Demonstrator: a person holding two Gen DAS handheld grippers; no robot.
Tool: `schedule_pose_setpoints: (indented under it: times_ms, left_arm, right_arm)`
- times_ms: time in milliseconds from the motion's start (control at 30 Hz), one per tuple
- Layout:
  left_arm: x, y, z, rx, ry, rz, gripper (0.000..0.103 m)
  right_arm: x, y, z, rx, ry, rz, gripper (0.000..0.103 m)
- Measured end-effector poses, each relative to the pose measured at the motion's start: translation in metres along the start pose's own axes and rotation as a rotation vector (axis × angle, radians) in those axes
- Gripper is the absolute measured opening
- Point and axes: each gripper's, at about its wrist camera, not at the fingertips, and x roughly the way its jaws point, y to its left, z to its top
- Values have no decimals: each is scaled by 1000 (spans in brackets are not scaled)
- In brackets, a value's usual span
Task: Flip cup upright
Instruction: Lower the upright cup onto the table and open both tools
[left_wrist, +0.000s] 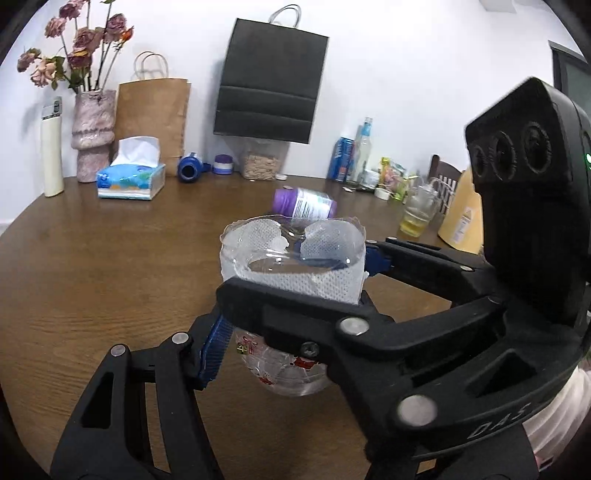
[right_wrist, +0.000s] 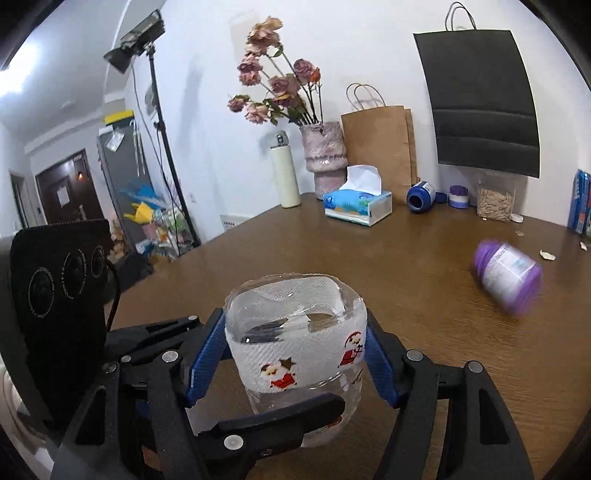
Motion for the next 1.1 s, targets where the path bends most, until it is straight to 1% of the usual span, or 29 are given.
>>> schedule_pose_setpoints:
  times_ms: [33,67,133,200,267,300,333,367,433,500,567,733,800,833,933,1033,1100]
  left_arm:
    - [1,-2,-1,4,2,-3,59]
    - [1,-6,-4,8,7,-2,60]
    - [3,-10,-4,9,23,-20,62]
    - [3,-14,-5,6,42,-33,93]
    - [-1,-16,-9,1,36,-30,95]
    - [-3,-15,-11,-2,40,-27,95]
    - [-4,-15,-12,-5,49,-18,98]
    - [-4,-13,-13,-6,68,7,103]
    - [-5,-8,-17,-11,98,79,103]
    - [-10,0,-20,-38,109,128,103]
    - [-17,6,-22,-65,105,165,103]
    - [-36,15,-25,-109,67,252,103]
    - [-44,15,-26,-114,48,290,103]
    - [-47,15,-25,-115,37,305,103]
    - [-63,11,-22,-121,-2,332,103]
    - [-80,8,-16,-120,-33,366,103]
    - [-95,7,-11,-117,-69,396,103]
  right_arm:
    - [-1,1,-3,0,15,-4,73]
    - [-3,0,-6,7,29,-2,70]
    - [-9,-2,-11,18,32,1,68]
    - [-17,-2,-15,9,19,-32,68]
    - [-25,-3,-17,-2,4,-80,68]
    - [-30,-4,-18,-13,-1,-120,68]
    - [-32,-5,-19,-22,-2,-157,68]
    - [-34,-7,-19,-23,2,-178,68]
    - [-33,-12,-19,-23,26,-228,68]
    - [-31,-14,-21,-30,51,-262,70]
    - [-28,-18,-26,-13,76,-257,70]
    - [-19,-20,-38,17,131,-237,71]
    - [-22,-19,-38,27,146,-226,79]
    - [-27,-17,-36,33,146,-222,80]
    - [-53,-12,-28,39,89,-216,80]
    - [-86,-6,-20,55,34,-211,83]
    - [-116,-8,-16,82,-1,-250,89]
